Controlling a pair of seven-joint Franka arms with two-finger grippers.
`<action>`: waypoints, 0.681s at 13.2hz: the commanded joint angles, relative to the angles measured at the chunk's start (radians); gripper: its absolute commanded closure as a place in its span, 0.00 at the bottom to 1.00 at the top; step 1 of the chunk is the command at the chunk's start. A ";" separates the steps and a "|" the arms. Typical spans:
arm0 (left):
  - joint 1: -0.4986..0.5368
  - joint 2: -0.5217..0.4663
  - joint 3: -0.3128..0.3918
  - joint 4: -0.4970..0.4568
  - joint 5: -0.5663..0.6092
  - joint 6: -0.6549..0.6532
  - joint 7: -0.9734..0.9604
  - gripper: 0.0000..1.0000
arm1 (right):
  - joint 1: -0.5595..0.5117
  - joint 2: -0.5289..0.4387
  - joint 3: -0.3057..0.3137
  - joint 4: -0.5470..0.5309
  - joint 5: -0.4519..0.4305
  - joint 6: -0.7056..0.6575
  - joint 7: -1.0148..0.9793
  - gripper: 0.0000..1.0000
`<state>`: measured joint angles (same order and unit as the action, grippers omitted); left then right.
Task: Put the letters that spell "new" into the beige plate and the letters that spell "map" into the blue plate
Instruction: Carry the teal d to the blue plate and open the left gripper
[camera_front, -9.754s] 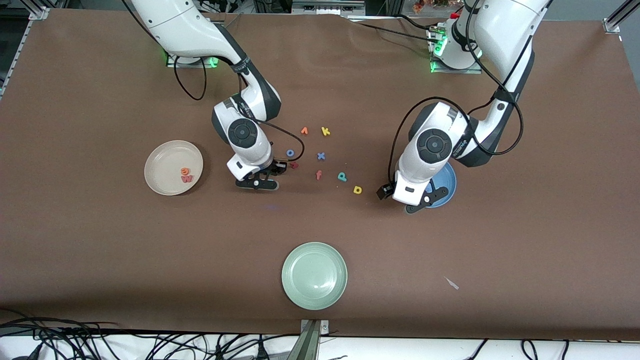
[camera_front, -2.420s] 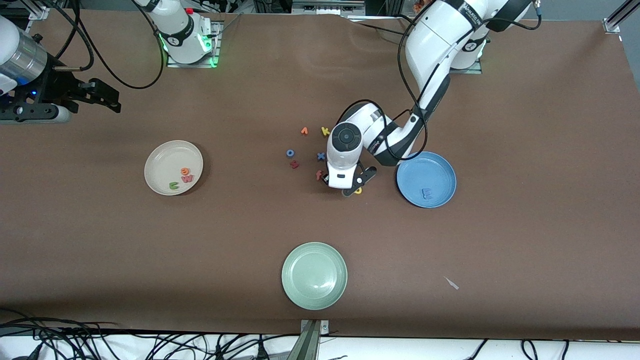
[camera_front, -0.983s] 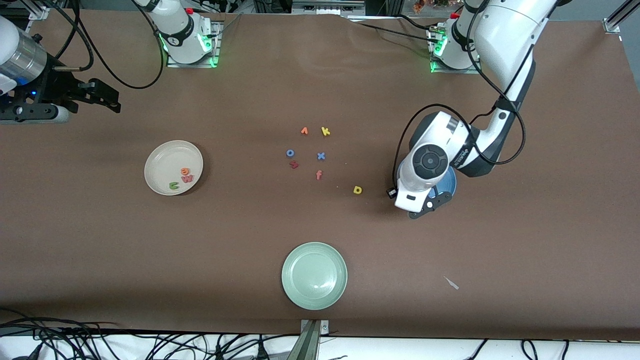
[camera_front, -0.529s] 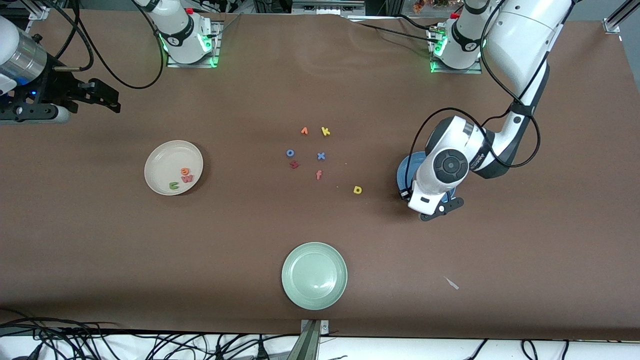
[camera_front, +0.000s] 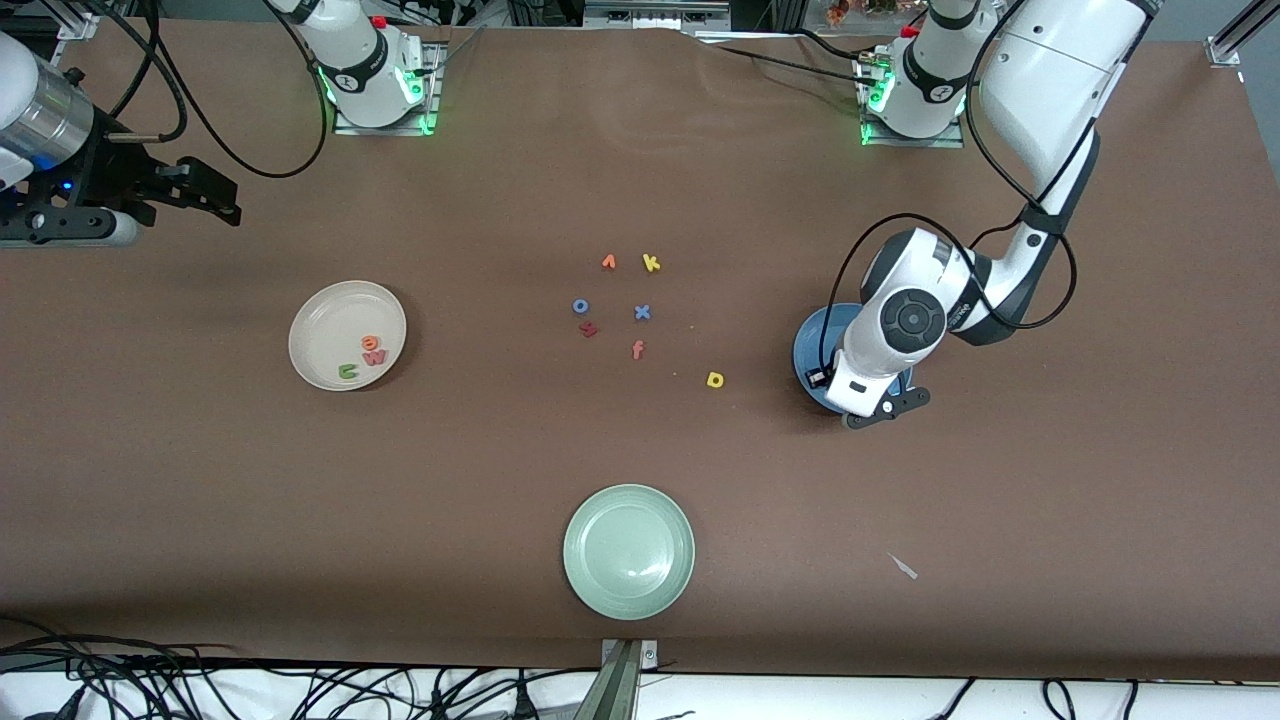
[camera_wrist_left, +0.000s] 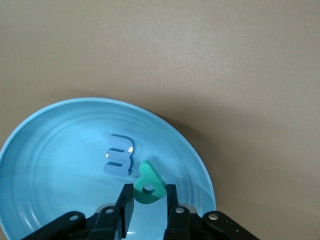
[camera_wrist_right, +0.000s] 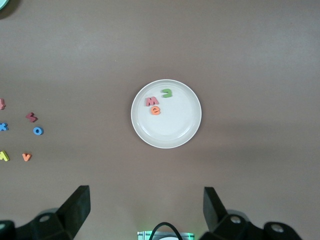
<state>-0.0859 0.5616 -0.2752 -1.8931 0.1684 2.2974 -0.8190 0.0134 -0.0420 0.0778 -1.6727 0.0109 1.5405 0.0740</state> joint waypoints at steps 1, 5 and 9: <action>0.009 -0.051 -0.013 -0.031 0.033 -0.013 -0.008 0.00 | -0.010 -0.012 0.010 -0.002 -0.011 0.001 0.007 0.00; 0.003 -0.058 -0.038 0.038 0.020 -0.055 -0.012 0.00 | -0.010 -0.012 0.010 -0.002 -0.011 0.001 0.007 0.00; -0.034 -0.011 -0.055 0.178 0.016 -0.098 -0.015 0.00 | -0.010 -0.012 0.010 -0.002 -0.012 0.003 0.007 0.00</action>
<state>-0.0968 0.5178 -0.3230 -1.7904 0.1684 2.2458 -0.8205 0.0134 -0.0420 0.0778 -1.6727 0.0107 1.5406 0.0739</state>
